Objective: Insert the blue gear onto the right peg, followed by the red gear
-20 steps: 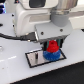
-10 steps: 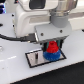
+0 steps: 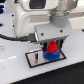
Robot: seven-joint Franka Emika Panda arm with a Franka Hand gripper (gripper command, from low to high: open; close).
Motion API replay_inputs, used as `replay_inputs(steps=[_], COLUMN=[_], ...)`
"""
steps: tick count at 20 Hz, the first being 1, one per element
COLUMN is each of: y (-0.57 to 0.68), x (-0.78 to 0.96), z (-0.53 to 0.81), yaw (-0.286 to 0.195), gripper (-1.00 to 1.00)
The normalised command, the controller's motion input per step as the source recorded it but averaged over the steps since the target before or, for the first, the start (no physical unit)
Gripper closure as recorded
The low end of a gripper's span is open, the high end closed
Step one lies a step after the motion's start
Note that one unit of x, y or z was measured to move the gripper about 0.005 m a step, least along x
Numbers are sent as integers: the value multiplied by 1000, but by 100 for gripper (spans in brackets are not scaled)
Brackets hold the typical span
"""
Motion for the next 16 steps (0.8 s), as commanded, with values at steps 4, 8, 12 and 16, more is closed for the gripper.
replay_inputs(steps=[4, 8, 12, 16], y=[55, 4, -19, -21], x=[58, 269, 361, 426], z=[226, 34, -13, -2], yaw=[0, 0, 0, 0], gripper=[100, 100, 100, 100])
